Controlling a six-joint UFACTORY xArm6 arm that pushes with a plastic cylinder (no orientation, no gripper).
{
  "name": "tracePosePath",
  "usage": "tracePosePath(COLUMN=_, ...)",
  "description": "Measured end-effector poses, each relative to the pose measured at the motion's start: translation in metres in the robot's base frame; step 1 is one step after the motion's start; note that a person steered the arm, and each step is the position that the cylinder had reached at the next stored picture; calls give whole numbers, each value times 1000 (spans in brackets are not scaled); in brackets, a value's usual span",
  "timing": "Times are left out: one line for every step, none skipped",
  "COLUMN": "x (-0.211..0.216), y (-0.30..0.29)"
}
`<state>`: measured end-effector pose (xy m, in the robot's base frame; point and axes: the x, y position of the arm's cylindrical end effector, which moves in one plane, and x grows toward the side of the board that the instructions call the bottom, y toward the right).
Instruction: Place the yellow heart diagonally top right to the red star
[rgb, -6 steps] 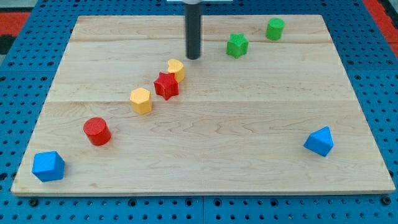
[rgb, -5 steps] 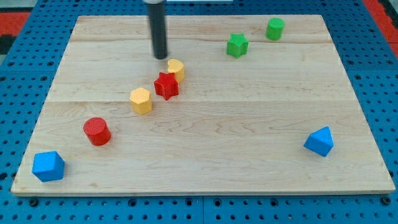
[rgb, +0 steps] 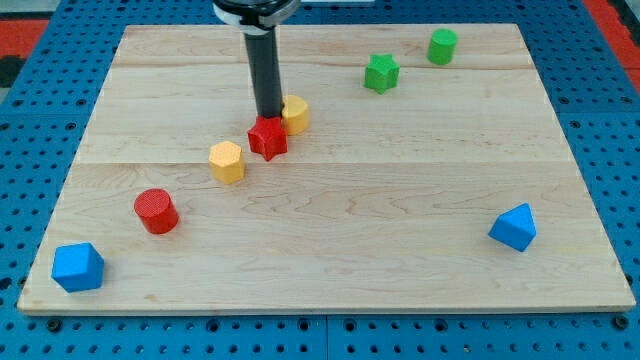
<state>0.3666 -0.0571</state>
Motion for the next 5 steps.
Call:
tracePosePath(x=-5, y=5)
tracePosePath(x=-7, y=10)
tracePosePath(x=-7, y=23)
tracePosePath(x=-9, y=26)
tracePosePath(x=-38, y=2)
